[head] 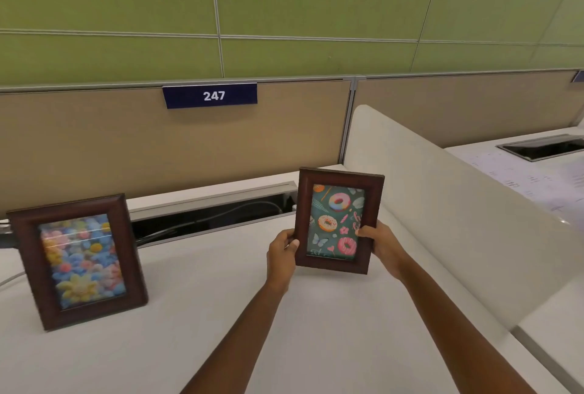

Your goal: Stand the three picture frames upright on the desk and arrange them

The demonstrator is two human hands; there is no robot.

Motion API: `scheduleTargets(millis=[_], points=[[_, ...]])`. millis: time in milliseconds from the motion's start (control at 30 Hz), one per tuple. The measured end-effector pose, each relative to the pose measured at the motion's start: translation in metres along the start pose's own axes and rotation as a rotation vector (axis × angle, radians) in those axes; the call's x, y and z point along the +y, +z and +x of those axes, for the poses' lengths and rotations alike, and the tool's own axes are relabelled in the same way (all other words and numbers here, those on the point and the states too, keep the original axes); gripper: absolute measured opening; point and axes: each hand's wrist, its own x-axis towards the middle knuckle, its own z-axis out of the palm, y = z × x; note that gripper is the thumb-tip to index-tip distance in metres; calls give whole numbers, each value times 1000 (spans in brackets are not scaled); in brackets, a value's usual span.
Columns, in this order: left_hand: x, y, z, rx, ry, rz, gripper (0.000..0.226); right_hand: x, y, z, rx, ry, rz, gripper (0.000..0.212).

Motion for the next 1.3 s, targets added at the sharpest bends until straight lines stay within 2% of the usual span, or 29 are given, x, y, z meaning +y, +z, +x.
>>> scheduleTargets(millis=[233,900,1067,1133,1200,1300], points=[[-10,24,24,5,-31,-9,28,7,-22,28,9,32,-76,30],[-13,29,28,16,1,84,31,17,-24,34,55,86,-37,32],[-31,21,12,31,63,201,36,33,-21,21,16,127,-64,50],[-39,16,3,17,97,284,42,43,-20,15,57,134,-66,54],[-47,14,-6,6,119,440,46,49,-19,6,137,124,-63,59],[-62,8,-26,35,151,792,51,59,-14,-13,264,91,-83,64]])
